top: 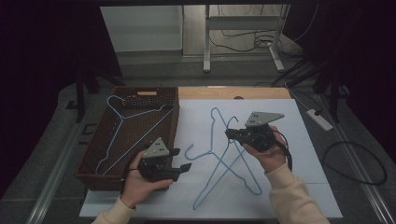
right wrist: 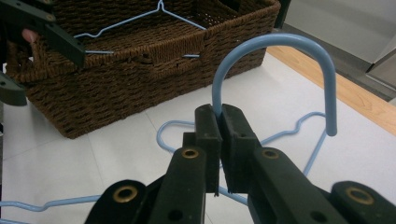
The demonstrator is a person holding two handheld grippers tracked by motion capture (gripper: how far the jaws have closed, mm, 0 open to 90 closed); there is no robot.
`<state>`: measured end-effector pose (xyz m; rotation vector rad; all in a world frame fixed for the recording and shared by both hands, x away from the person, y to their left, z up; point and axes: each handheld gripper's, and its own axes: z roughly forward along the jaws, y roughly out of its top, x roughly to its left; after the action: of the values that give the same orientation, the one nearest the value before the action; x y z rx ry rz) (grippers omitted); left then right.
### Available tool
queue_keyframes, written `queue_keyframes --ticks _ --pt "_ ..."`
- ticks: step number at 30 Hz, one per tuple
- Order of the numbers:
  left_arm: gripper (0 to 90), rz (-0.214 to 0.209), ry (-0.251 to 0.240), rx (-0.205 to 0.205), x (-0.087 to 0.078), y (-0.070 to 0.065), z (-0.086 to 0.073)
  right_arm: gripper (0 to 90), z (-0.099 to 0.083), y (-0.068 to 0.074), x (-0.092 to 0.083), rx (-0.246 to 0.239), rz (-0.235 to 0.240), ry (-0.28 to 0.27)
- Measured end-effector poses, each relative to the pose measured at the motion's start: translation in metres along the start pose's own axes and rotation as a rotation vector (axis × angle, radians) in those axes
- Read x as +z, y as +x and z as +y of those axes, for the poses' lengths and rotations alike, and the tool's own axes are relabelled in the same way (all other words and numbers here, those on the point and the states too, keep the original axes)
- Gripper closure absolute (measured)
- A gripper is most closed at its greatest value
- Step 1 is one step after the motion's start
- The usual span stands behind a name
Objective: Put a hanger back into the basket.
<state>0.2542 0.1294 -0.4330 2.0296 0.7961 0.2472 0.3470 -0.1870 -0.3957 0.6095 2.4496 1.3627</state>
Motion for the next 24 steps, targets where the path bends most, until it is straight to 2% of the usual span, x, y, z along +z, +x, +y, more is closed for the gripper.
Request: queue_keyframes --ticks 9,24 --pt "33.8 -0.019 0.022 -0.005 0.016 -0.007 0.011 86.9 0.0 0.001 -0.001 0.007 -0.001 -0.015" --pt "34.0 -0.074 0.097 0.011 0.062 -0.024 0.031 86.9 0.006 0.009 -0.005 0.003 -0.023 -0.048"
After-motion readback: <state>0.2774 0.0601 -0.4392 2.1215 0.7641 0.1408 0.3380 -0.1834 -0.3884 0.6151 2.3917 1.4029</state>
